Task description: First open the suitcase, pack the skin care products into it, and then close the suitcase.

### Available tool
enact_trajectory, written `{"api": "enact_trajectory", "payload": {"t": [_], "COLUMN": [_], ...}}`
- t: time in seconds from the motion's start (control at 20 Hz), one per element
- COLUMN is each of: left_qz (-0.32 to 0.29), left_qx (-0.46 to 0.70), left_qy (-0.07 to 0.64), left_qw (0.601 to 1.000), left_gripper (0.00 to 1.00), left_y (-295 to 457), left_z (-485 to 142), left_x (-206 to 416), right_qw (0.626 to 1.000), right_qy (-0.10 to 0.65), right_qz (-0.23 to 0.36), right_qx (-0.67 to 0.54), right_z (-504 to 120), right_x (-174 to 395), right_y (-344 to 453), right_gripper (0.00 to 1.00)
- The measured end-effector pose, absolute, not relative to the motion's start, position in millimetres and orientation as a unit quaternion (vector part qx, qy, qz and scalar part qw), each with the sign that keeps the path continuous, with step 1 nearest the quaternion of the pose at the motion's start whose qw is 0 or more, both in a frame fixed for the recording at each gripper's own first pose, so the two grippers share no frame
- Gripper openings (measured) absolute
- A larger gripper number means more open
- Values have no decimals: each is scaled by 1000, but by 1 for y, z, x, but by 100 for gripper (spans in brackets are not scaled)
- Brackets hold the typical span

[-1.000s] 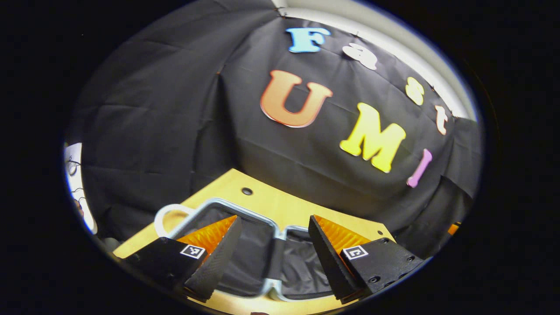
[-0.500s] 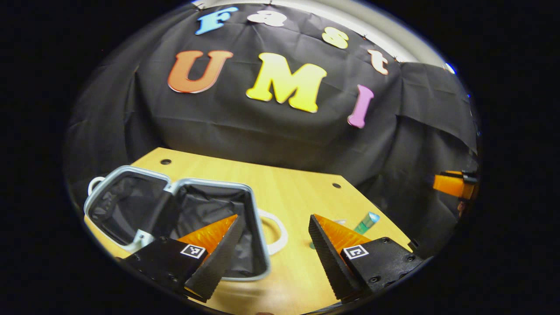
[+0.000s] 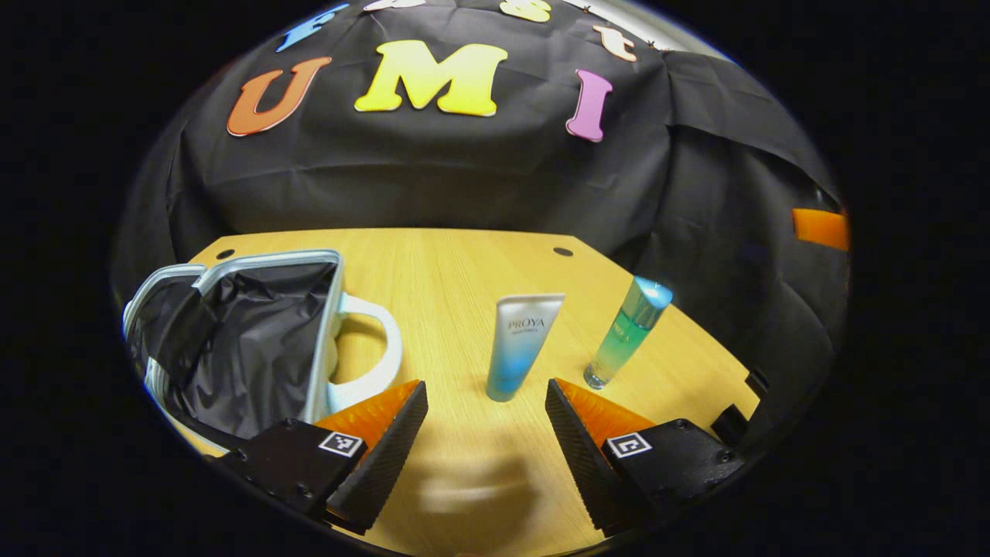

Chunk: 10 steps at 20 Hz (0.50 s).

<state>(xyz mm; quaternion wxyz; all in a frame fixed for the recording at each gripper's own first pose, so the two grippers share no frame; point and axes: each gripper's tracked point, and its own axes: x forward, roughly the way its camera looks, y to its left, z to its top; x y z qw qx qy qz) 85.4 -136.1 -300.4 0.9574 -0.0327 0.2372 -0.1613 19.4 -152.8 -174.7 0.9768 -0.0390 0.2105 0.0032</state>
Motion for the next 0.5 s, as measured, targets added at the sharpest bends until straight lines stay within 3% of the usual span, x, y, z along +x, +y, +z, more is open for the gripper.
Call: {"api": "enact_trajectory", "payload": {"t": [0.3,0.4,0.45,0.5], "left_qz": [-168,-168,-170,-169], "left_qx": [-23,-14,-10,-9], "left_qy": [259,264,266,267], "left_qw": [951,950,949,949], "left_gripper": [98,90,81,80], "left_y": [-167,-173,-175,-177], "left_z": [-321,-324,-326,-327], "left_x": [122,132,134,136], "right_qw": [973,972,972,971], "right_qy": [226,231,233,234], "right_qz": [-11,-23,-25,-29], "right_qx": [-38,-31,-27,-26], "right_z": [-191,-194,-193,-196], "right_x": [20,20,21,19], "right_y": [-179,-186,-186,-188], "right_gripper": [81,81,81,81]}}
